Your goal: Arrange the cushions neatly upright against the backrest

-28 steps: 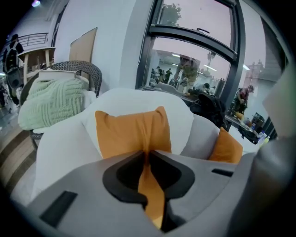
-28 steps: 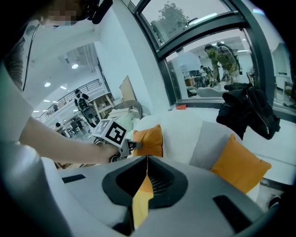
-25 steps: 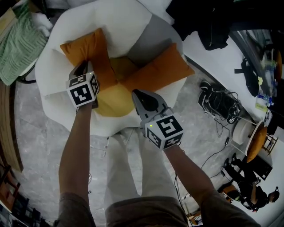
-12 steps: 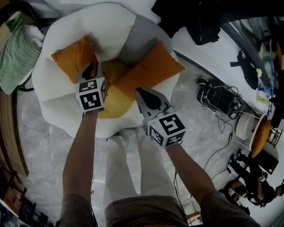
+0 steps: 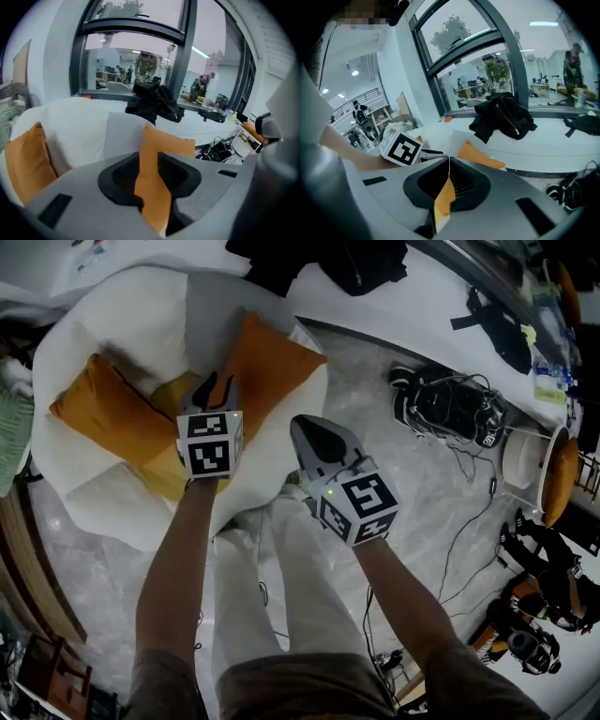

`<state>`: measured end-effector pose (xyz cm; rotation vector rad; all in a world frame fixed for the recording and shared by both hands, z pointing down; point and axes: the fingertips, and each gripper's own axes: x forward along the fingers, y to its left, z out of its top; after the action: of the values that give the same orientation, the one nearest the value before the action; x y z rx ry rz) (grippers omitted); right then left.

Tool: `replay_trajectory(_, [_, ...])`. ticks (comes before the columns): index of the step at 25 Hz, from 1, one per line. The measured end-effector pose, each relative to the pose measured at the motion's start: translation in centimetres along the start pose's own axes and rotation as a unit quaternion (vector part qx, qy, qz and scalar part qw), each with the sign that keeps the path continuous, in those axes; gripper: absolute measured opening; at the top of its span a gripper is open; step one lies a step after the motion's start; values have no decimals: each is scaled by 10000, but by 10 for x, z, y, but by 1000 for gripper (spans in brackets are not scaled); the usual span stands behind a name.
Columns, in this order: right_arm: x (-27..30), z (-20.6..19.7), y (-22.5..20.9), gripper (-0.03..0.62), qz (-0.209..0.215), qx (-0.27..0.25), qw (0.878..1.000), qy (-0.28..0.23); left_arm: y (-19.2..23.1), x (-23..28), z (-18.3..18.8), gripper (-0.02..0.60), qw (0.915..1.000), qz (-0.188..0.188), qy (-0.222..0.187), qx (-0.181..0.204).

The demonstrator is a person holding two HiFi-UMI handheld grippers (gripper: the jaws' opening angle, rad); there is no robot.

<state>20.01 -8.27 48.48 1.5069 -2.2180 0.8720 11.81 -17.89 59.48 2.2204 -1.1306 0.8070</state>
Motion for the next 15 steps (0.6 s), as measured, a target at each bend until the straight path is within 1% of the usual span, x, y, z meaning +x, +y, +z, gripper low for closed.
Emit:
replay_trajectory(3, [-16,-9,-28,21,-177,158,9997,-36,-42,19,0,121,9994,-231,82,235])
replay_trajectory(6, [-29,-16,-51,21,-302,296,9991,-62,-65,32,1,135,9990,-284,115,322])
replay_trajectory(10, [-40,-21,-70,21,-396,439,9982,-114,-74,39,-1,163,9991,-163,155,355])
replay_trajectory(15, [-36,-25,-75,21,-323,519,9980,-132,-71,45,-16,178,9985,-31,376,388])
